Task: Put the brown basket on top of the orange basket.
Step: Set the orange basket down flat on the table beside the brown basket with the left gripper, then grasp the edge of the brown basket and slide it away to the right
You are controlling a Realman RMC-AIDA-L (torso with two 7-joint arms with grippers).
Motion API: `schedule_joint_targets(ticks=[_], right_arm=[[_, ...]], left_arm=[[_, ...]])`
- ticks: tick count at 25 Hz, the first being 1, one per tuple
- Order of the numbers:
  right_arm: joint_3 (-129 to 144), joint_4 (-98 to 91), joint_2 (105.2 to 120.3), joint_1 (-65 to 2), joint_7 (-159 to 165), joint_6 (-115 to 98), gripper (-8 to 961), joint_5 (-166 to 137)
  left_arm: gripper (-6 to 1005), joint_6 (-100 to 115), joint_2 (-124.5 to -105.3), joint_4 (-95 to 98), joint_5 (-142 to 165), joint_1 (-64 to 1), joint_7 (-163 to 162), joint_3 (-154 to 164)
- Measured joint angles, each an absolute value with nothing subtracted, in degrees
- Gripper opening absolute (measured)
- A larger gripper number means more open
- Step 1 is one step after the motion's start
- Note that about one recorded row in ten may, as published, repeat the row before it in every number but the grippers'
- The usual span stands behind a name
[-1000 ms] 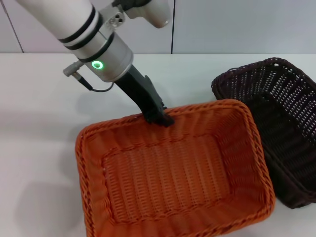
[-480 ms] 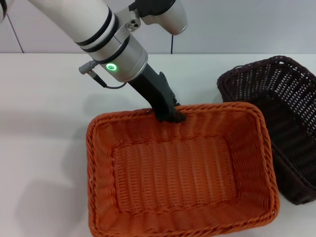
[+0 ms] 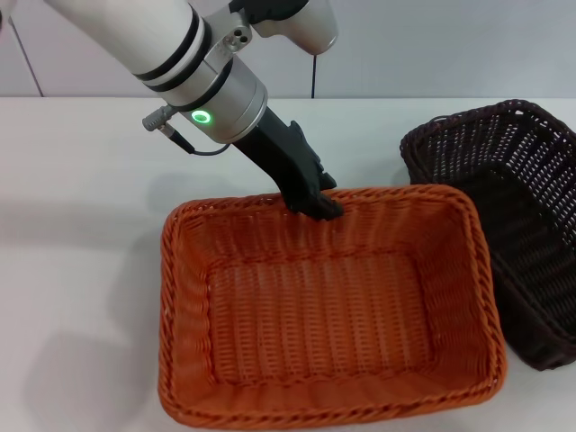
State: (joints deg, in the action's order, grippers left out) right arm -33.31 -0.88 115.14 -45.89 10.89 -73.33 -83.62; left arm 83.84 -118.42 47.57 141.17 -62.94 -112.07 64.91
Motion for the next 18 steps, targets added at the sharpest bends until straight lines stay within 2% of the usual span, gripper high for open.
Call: schedule_joint_targets(ticks=[1, 6, 12, 13, 15, 16, 17, 18], right_arm=[[-33.31, -0.88, 115.14, -45.89, 10.89, -73.33, 593, -83.62], [-33.31, -0.93, 114.98, -46.04, 10.9, -72.85, 593, -83.51], [-33.24, -0.81, 114.95, -46.19, 10.89, -72.66, 592, -83.49], [-32.96, -0.81, 114.88, -46.35, 11.02, -72.05, 592, -83.49], [-32.78, -0.87, 114.77, -46.51, 11.32, -71.34, 591, -83.52], [-32.74, -0.92, 114.62, -46.65, 11.72, -70.63, 591, -83.56], [-32.7, -1.0, 114.38, -46.81, 12.49, -69.66, 591, -83.65], [-32.35, -1.06, 113.86, -47.07, 14.79, -68.06, 591, -84.13]], left_arm=[[171, 83.81, -118.41, 47.64, 141.06, -62.9, -112.02, 64.91], [361, 83.57, -118.38, 48.47, 140.74, -62.49, -111.99, 64.89], [533, 82.65, -118.37, 51.47, 139.28, -60.6, -111.94, 64.65], [562, 80.92, -118.24, 54.53, 136.96, -58.4, -111.67, 64.53], [710, 80.92, -118.24, 54.53, 136.96, -58.4, -111.67, 64.53], [784, 76.79, -118.1, 58.8, 132.27, -54.55, -110.24, 64.18], [799, 76.54, -118.1, 58.95, 132.08, -54.38, -110.1, 64.18], [814, 72.23, -118.09, 61.2, 127.79, -51.08, -108.3, 63.98]])
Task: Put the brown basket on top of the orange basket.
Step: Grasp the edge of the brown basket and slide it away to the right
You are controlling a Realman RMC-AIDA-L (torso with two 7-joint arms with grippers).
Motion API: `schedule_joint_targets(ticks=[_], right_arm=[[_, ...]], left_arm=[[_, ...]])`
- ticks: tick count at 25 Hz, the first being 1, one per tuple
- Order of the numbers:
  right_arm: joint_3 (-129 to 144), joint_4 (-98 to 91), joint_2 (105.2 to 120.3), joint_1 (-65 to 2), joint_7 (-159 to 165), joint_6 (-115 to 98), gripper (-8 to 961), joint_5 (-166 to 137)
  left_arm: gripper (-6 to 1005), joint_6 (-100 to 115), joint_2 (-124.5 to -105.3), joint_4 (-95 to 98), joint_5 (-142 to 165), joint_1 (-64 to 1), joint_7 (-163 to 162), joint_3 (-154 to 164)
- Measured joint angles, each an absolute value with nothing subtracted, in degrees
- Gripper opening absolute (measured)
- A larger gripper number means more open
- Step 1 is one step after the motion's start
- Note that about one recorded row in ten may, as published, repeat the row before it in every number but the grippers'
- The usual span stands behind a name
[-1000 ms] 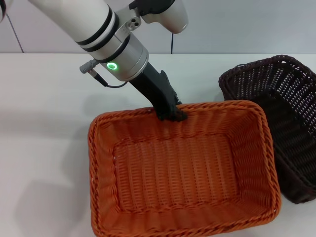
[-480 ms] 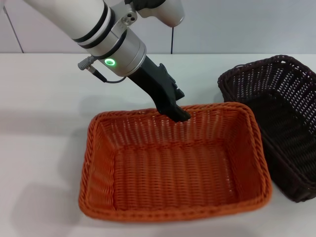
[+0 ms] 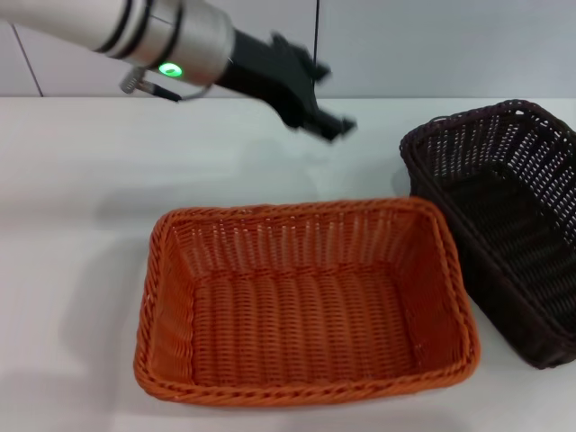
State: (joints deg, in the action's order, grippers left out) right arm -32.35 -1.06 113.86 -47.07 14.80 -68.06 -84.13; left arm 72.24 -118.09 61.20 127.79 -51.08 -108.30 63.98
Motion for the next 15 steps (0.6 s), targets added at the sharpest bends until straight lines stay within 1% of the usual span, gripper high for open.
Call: schedule_joint_targets(ticks=[1, 2, 6, 9, 10, 11, 14, 15], right_arm=[[-32.35, -1.06, 113.86, -47.07, 14.79, -68.06, 591, -84.13], [-31.97, -1.09, 113.69, -47.1, 16.08, -67.7, 590, -84.56], [-25.58, -1.93, 113.27, -46.62, 25.84, -69.81, 590, -90.76], [-19.48, -5.49, 113.18, -46.55, 34.17, -70.87, 589, -95.61], [-15.58, -8.59, 113.18, -46.53, 39.74, -70.92, 589, -97.9], [-15.58, -8.59, 113.18, -46.53, 39.74, -70.92, 589, -97.9], [-4.87, -17.02, 113.1, -45.29, 54.05, -72.43, 589, -101.91], [3.75, -22.97, 112.56, -43.59, 63.12, -73.84, 588, -103.58]], left_arm=[[829, 72.23, -118.09, 61.2, 127.79, -51.08, -108.3, 63.98], [844, 68.13, -118.05, 61.83, 122.2, -48.0, -106.0, 63.34], [843, 63.7, -117.98, 60.64, 108.44, -42.75, -97.75, 59.97], [843, 62.15, -118.13, 59.19, 94.84, -38.04, -87.16, 59.08], [843, 61.74, -118.24, 56.2, 85.34, -35.8, -78.72, 59.44], [843, 61.74, -118.24, 56.2, 85.34, -35.8, -78.72, 59.44], [843, 61.95, -118.34, 49.78, 72.62, -34.53, -68.04, 59.57], [843, 62.08, -118.42, 43.59, 64.5, -34.64, -62.01, 59.56]])
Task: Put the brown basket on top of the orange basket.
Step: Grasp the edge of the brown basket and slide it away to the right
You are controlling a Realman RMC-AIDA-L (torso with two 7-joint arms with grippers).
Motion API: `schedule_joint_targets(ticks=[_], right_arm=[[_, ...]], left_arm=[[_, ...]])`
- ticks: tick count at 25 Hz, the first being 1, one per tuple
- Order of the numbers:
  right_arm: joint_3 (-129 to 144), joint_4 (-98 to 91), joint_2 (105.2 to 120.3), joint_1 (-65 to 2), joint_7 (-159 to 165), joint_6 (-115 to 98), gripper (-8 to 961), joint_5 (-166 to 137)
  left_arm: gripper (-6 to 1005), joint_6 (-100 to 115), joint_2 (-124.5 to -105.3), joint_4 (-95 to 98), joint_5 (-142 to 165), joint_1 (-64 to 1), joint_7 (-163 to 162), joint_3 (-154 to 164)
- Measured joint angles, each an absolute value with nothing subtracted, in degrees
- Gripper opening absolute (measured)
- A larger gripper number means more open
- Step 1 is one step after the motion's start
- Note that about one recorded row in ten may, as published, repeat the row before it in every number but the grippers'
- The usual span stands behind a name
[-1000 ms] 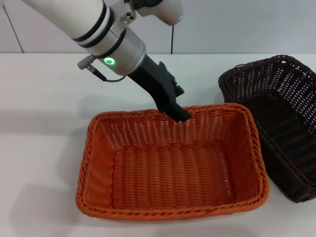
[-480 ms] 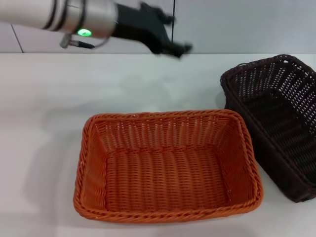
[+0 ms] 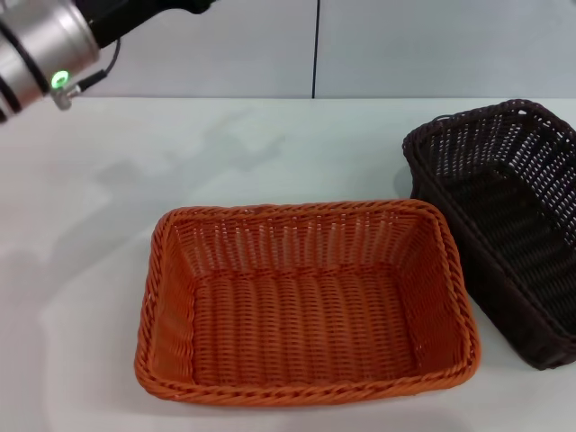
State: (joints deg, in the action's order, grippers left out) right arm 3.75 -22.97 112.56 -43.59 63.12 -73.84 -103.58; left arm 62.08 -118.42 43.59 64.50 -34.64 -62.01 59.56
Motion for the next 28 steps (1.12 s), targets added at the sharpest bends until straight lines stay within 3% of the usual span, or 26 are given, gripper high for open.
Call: schedule_joint_targets(ticks=[3, 6, 7, 8, 10, 17, 28], right_arm=[[13.17, -28.55, 111.24, -41.28, 70.09, -75.64, 588, -104.1], [25.86, -36.86, 108.04, -37.86, 80.08, -79.86, 587, -106.29], [31.28, -41.05, 106.01, -36.52, 84.66, -83.16, 587, -110.03], [31.28, -41.05, 106.01, -36.52, 84.66, -83.16, 587, -110.03], [34.71, -47.96, 104.59, -35.33, 89.66, -89.04, 587, -118.71], [34.93, -59.24, 106.28, -34.14, 94.02, -96.04, 586, -137.33], [40.79, -57.89, 106.83, -35.33, 92.54, -101.45, 584, -149.01]], left_arm=[[843, 62.26, -118.45, 37.89, 58.49, -35.42, -58.01, 59.63], [843, 62.71, -118.48, 34.77, 55.31, -35.91, -56.0, 59.99], [843, 62.85, -118.53, 34.2, 54.7, -35.94, -55.76, 60.33], [843, 62.91, -118.64, 32.69, 52.77, -36.04, -55.51, 61.53], [843, 62.82, -118.66, 31.3, 51.11, -36.37, -55.24, 62.05], [843, 62.98, -118.66, 26.31, 46.01, -38.11, -52.78, 62.47], [842, 61.75, -118.65, 24.71, 45.13, -39.85, -52.21, 63.7]])
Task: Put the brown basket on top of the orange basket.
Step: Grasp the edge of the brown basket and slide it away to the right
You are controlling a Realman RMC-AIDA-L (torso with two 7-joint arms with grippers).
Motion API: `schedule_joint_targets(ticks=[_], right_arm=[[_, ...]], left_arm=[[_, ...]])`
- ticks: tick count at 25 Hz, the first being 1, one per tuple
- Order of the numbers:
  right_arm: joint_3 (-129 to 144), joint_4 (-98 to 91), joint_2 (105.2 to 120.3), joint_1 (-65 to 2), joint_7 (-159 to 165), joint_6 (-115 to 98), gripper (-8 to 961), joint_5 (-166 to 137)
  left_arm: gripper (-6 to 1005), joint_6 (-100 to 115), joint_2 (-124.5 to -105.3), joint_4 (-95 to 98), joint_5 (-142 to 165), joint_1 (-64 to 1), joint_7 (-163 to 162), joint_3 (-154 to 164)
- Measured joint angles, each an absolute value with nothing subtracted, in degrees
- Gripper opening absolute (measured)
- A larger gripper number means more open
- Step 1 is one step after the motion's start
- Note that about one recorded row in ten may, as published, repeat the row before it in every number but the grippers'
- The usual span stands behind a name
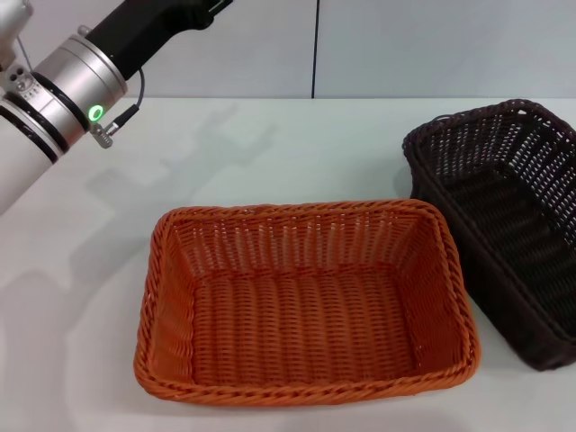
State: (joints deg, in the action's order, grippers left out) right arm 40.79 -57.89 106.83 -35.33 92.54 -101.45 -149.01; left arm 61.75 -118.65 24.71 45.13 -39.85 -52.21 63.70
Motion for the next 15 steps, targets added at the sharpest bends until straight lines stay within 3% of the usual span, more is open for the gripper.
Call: schedule_joint_targets(ticks=[10, 15], right_arm=[[43.16, -58.96, 108.08, -34.0, 89.54, -114.17, 582, -150.52], [45.08, -61.47, 109.98, -33.12, 87.5, -120.19, 582, -151.37]], left_arm=[[842, 60.86, -118.65, 24.64, 45.08, -40.32, -52.19, 63.91], [842, 59.38, -118.65, 24.61, 45.08, -41.1, -52.19, 63.89]])
